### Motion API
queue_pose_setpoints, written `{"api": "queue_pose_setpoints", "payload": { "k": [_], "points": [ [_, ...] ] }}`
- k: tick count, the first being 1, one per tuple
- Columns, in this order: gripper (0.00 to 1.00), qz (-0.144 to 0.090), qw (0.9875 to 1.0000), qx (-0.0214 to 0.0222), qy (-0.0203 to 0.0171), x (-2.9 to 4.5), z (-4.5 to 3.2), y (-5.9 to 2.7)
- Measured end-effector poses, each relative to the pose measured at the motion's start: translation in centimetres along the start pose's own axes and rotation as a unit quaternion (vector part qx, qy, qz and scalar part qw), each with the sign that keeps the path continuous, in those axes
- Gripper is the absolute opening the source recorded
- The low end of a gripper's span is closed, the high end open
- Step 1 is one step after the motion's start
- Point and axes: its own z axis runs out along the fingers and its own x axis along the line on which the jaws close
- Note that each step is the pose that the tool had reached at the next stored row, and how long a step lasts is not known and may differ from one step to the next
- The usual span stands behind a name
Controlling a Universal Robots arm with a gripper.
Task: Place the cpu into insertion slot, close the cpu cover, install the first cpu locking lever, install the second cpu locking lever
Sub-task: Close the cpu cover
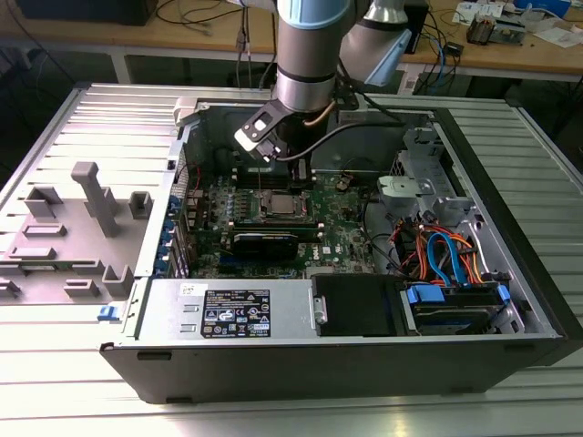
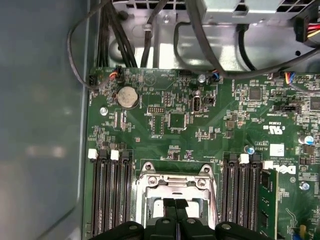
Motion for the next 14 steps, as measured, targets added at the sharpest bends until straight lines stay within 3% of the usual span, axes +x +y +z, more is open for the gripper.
{"api": "queue_pose_setpoints", "payload": {
  "k": [8,14],
  "points": [
    [0.11,-0.002,1.0000,0.0002,0.0000,0.12,0.57,-2.63],
    [0.11,-0.002,1.0000,0.0005,-0.0001,0.15,1.29,-3.51]
  ]
}}
